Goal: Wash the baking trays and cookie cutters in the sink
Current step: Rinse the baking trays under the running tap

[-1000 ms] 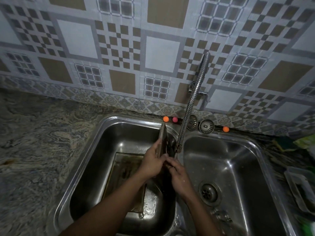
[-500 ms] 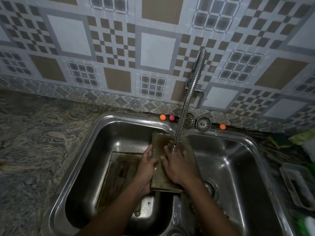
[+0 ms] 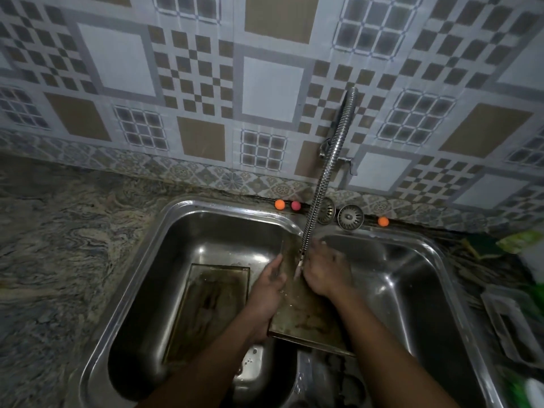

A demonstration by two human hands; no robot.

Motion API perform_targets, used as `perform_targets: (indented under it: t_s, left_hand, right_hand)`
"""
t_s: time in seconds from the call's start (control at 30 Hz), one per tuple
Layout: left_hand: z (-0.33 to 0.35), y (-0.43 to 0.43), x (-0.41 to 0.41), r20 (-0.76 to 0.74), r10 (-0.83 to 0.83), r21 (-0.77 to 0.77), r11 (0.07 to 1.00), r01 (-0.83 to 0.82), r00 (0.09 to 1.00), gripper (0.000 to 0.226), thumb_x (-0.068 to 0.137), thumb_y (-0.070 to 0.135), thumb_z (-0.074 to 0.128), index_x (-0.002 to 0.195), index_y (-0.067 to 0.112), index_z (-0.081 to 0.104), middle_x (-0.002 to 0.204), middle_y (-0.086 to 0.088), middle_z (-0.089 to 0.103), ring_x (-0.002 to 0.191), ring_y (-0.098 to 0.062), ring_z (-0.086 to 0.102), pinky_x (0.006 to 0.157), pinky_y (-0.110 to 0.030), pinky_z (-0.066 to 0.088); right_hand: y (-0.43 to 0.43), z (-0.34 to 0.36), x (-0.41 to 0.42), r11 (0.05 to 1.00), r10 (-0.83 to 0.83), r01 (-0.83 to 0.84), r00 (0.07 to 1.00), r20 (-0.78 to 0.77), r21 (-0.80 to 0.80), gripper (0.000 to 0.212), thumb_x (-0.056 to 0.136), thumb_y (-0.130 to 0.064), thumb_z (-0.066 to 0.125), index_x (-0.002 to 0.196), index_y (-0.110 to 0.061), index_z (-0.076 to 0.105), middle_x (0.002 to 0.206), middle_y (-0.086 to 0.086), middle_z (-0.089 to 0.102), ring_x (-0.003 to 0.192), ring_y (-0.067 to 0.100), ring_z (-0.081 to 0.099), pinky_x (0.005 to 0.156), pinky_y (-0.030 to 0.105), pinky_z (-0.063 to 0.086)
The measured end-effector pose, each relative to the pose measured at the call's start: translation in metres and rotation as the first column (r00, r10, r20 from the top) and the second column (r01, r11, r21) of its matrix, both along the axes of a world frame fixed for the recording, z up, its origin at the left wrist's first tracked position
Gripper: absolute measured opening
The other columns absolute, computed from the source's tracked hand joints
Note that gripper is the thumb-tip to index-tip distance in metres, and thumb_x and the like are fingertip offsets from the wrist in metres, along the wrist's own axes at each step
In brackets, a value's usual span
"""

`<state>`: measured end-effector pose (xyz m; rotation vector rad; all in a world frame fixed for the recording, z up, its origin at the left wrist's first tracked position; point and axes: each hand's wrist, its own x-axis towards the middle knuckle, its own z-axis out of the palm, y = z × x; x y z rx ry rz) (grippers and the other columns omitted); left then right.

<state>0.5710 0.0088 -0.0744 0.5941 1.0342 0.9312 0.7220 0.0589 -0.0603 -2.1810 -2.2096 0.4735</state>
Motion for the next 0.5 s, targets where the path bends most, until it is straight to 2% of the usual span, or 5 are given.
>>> perform_targets:
  t_s: [0.1,0.17,0.27,0.37,0.5]
  left_hand:
    - [0.0,0.01,-0.014,-0.068,0.024,0.074,0.997,-0.019,0.997,0.037,0.103,0.004,0.042,0.129,0.024,0.057,0.124,-0.004,0.068,0.107,-0.011,0.067,0.092,-0.026,0.054]
    - [-0.006,0.013,-0.023,-0.096,0.041,0.079,0.996,-0.033,0.995,0.036,0.103,0.007,0.042,0.126,0.03,0.058,0.13,-0.007,0.064,0.117,-0.017,0.063,0.102,-0.038,0.049]
    - [-0.017,0.01,-0.024,-0.147,0.008,0.11,0.994,0.009,0.989,0.04,0.104,0.015,0.045,0.123,0.045,0.062,0.135,-0.002,0.061,0.121,-0.021,0.06,0.103,-0.047,0.049]
    - [-0.016,0.005,-0.008,-0.145,-0.048,0.132,0.989,0.067,0.988,0.039,0.104,0.018,0.045,0.127,0.046,0.06,0.132,0.006,0.062,0.117,-0.011,0.061,0.101,-0.037,0.05]
    - [-0.009,0.02,0.013,-0.122,0.033,0.156,0.988,-0.014,0.992,0.032,0.105,0.027,0.042,0.121,0.046,0.062,0.13,0.004,0.065,0.115,-0.01,0.063,0.1,-0.034,0.05]
  right_hand:
    - [-0.023,0.012,-0.034,0.955,0.292,-0.296,0.951,-0.097,-0.019,0.053,0.105,-0.033,0.026,0.155,-0.022,0.012,0.163,-0.002,0.006,0.15,0.018,0.003,0.121,0.044,0.008]
    - [-0.042,0.004,-0.03,0.942,0.334,-0.337,0.929,-0.157,0.009,0.055,0.104,-0.041,0.025,0.155,-0.025,0.013,0.163,-0.007,0.007,0.149,0.009,0.001,0.122,0.04,0.005]
    - [-0.043,-0.014,0.014,0.998,0.054,-0.047,0.976,-0.21,0.039,0.066,0.097,-0.061,0.028,0.152,-0.026,0.026,0.161,-0.004,0.02,0.15,0.018,0.011,0.12,0.041,0.017]
    - [-0.015,-0.016,0.039,0.972,-0.232,0.234,0.967,-0.105,0.009,0.059,0.099,-0.051,0.033,0.143,-0.012,0.036,0.154,0.013,0.033,0.145,0.033,0.023,0.115,0.046,0.026]
    - [-0.007,0.003,-0.012,0.997,-0.039,0.043,0.997,-0.072,0.057,0.058,0.1,-0.04,0.036,0.152,-0.016,0.024,0.16,0.009,0.02,0.147,0.029,0.018,0.118,0.05,0.014]
